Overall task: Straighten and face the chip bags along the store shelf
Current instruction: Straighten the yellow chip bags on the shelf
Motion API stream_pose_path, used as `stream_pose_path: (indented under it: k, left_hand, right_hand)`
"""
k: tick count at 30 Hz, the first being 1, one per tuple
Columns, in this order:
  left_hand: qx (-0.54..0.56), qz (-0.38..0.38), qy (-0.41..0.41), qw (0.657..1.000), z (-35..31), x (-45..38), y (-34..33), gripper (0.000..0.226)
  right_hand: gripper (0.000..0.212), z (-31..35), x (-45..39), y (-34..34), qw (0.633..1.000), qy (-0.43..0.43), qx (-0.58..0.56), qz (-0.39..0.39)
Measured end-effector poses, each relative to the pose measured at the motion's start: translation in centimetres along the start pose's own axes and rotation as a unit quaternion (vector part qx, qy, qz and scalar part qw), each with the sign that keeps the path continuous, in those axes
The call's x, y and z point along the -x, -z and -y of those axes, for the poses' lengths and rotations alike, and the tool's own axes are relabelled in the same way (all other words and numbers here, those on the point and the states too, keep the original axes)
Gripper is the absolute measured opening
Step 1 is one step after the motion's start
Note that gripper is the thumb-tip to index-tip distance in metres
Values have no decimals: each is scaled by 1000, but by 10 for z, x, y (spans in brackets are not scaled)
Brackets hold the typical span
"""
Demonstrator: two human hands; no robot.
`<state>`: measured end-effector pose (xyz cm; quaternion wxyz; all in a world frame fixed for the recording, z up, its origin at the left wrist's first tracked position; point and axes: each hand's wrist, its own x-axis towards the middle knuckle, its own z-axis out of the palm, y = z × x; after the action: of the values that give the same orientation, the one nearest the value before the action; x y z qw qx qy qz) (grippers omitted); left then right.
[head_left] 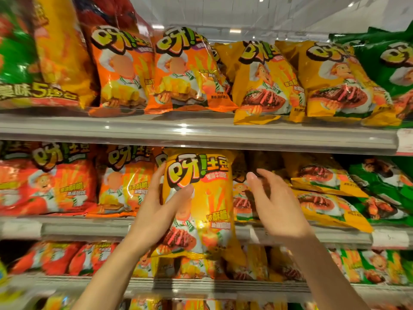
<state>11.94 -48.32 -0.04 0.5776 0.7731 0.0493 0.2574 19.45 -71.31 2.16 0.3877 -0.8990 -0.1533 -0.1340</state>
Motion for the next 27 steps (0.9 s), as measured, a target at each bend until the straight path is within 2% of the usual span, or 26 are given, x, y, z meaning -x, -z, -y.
stream_pose_path:
  k: [2,4,7,14,21,25,27]
  left_hand:
    - [-10,-16,-2,1000,4,-2,12,91]
    - [-29,-23,-6,999,4,-3,19,91]
    - [-50,-35,-7,998,4,-5,23,89]
    - [-52,-33,-1,998,10,-9,28,93]
    - [-37,-37,4,999,15,-10,32,90]
    - [-39,-37,0,999,16,-11,33,91]
    - [-36,-39,-5,999,17,-11,32,91]
  right_hand:
    - [77,-7,-18,-4,995,-40,86,13]
    - [89,-12,-34,-15,982,-108,146,60]
    - [99,-15,-43,-29,969,-147,171,104]
    - [91,-26,-41,-28,987,-122,99,27]
    - [87,-23,-26,-34,998,-52,-6,-38]
    - [87,-29,-46,-56,992,-19,85,-89]
    - [89,-32,-60,-71,985,-35,151,-74]
